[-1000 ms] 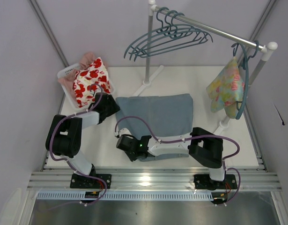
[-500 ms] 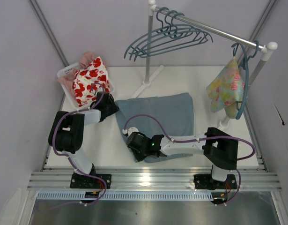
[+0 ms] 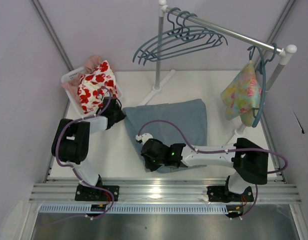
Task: Place the skirt on the hanger
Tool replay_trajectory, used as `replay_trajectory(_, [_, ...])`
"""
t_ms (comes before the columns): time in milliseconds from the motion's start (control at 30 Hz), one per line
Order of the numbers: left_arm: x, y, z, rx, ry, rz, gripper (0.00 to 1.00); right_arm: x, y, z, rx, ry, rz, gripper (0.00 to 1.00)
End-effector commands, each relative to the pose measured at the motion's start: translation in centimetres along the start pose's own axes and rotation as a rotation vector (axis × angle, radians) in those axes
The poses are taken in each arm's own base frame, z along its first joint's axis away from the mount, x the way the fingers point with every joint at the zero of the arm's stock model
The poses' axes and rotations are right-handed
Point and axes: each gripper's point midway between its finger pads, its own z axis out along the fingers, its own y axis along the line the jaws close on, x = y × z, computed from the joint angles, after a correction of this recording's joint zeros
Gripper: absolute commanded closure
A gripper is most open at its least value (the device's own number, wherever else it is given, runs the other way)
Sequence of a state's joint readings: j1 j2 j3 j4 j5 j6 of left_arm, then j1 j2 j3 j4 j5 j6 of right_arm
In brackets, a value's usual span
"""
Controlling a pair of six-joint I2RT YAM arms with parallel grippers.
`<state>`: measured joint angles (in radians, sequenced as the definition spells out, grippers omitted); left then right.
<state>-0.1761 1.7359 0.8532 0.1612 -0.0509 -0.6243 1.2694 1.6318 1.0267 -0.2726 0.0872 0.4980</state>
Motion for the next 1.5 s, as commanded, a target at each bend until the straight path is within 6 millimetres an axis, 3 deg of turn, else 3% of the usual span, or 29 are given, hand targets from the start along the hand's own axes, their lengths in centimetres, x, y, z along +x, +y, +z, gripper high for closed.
replay_trajectory(0, [-4.9,-1.7,-2.0,0.013,-0.131,0.035,1.0,-1.7,1.0,-2.3,-0.069,-0.059,0.044,1.0])
replay_trajectory(167, [-7.8,-3.4,-6.7,-0.012,-0.245,0.074,1.0,-4.0,0.5,-5.0,-0.127,-0.149,0.11,1.0])
replay_trajectory(267, [-9.8,-4.0,-9.0,-0.006,-0.305,0.07,1.0,-4.8,1.9,-5.8,-0.195,-0.176,0.099,1.0])
replay_trajectory(333, [-10.2,-3.1,-9.9,-0.065,-0.303,0.086,1.0,-5.6,3.0,-6.2,-0.227,-0.2,0.08,1.0])
replay_trajectory(567, [-13.1,-2.8,-13.5,-0.122,-0.392,0.099,1.0,-7.7,6.5,-7.8,-0.357,-0.263,0.053,1.0])
replay_trajectory(667, [-13.6,-3.9,-14.3,-0.102,-0.402,0.114,1.0,-8.0,5.3,-8.5,-0.307,-0.295,0.074,1.0])
replay_trajectory(733, [-13.7,-5.4,-14.6,-0.099,-0.411,0.142,1.0,-7.9,3.4,-8.8,-0.249,-0.307,0.111,1.0])
replay_trajectory(800, [-12.2,-6.4,-13.4,-0.118,-0.37,0.188,1.0,-7.4,0.3,-8.2,-0.169,-0.301,0.181,1.0])
replay_trajectory(1033, [-8.9,-12.1,-10.1,-0.11,-0.318,0.253,1.0,-3.7,-5.5,-8.8,-0.071,-0.277,0.326,1.0])
replay_trajectory(1167, [-7.7,-15.6,-8.6,-0.101,-0.296,0.269,1.0,-2.3,-7.2,-10.4,-0.024,-0.318,0.377,1.0])
replay_trajectory(1200, [-7.3,-17.3,-8.7,-0.078,-0.299,0.277,1.0,-2.0,-7.5,-10.6,-0.013,-0.325,0.389,1.0])
replay_trajectory(1233, [-6.9,-18.0,-7.9,-0.089,-0.296,0.284,1.0,-0.8,-8.0,-10.6,0.006,-0.306,0.398,1.0])
replay_trajectory(1333, [-5.4,-20.4,-6.9,-0.071,-0.273,0.309,1.0,0.2,-8.9,-11.8,0.031,-0.326,0.445,1.0])
replay_trajectory(1467, [-4.1,-22.7,-6.0,-0.057,-0.255,0.332,1.0,0.5,-8.9,-13.7,0.019,-0.387,0.485,1.0])
